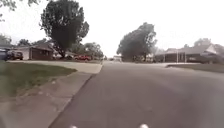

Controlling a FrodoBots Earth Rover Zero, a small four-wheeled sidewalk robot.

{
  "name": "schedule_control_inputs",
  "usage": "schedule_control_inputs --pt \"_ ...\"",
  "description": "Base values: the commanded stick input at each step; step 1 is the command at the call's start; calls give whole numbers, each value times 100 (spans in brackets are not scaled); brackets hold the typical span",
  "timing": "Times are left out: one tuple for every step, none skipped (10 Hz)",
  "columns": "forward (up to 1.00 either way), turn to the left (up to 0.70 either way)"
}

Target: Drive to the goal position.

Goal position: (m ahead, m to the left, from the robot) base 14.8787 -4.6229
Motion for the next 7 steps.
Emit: schedule_control_inputs --pt "100 2" --pt "100 2" --pt "100 2" --pt "100 17" --pt "100 34" --pt "100 40" --pt "100 27"
